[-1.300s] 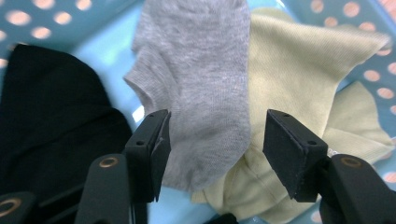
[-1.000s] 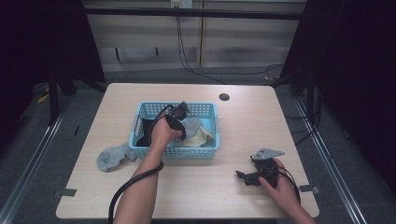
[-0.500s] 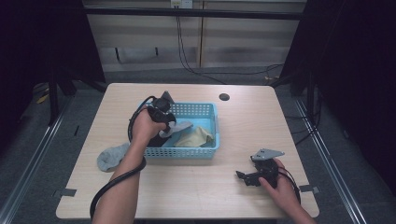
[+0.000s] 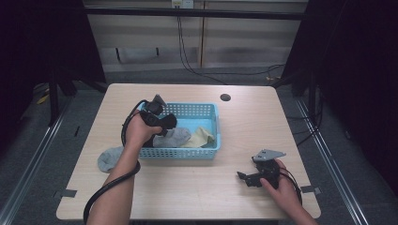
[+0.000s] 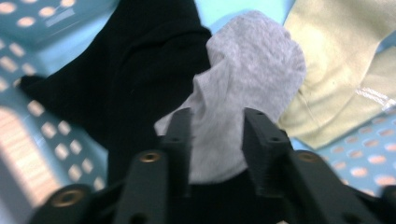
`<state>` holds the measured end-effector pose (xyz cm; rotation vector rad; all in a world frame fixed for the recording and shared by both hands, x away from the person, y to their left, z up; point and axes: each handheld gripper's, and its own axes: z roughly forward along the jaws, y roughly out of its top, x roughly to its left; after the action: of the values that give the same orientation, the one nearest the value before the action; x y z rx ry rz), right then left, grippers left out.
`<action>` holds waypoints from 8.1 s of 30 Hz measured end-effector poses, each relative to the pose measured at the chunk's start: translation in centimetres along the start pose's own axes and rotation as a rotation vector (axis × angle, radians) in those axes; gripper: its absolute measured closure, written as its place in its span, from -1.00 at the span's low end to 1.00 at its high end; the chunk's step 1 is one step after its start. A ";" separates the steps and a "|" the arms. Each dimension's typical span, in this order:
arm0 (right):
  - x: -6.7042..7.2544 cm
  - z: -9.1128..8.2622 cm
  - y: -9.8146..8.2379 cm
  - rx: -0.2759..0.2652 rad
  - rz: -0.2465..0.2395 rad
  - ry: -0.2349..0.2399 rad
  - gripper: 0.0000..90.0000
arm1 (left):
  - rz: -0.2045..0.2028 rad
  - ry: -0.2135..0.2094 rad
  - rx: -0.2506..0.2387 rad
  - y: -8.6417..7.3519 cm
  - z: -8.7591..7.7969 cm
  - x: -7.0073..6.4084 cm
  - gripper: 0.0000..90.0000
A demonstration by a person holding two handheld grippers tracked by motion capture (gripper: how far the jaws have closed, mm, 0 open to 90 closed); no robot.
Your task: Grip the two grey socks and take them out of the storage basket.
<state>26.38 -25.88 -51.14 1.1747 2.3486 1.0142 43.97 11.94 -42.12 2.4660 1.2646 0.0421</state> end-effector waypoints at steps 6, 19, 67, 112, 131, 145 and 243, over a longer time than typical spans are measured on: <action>0.0 0.0 0.0 0.000 0.000 0.000 -0.75 | 0.000 0.002 0.017 0.5 2.4 -0.4 0.04; 0.0 0.0 0.0 0.000 0.000 0.000 -0.74 | 0.036 0.056 0.160 0.7 4.8 -1.3 0.61; 0.0 0.0 0.0 -0.003 0.002 0.001 -0.74 | 0.012 0.009 0.098 2.6 -10.2 1.1 0.92; 0.0 0.0 0.0 -0.002 0.002 0.000 -0.74 | -0.177 0.115 0.049 -3.7 -14.0 7.8 0.92; 0.0 0.0 0.0 -0.003 0.002 0.000 -0.74 | -0.243 0.146 0.042 -6.9 -11.1 10.2 0.91; 0.0 0.0 0.0 0.000 0.001 0.001 -0.74 | -0.252 0.145 0.045 -8.2 -7.6 10.5 0.88; 0.0 0.0 0.0 0.001 0.001 -0.001 -0.74 | 0.016 0.127 -0.234 -18.6 -0.6 2.3 -0.50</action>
<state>26.38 -25.88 -51.13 1.1767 2.3484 1.0129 30.77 23.76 -48.08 2.3022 1.2149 0.3366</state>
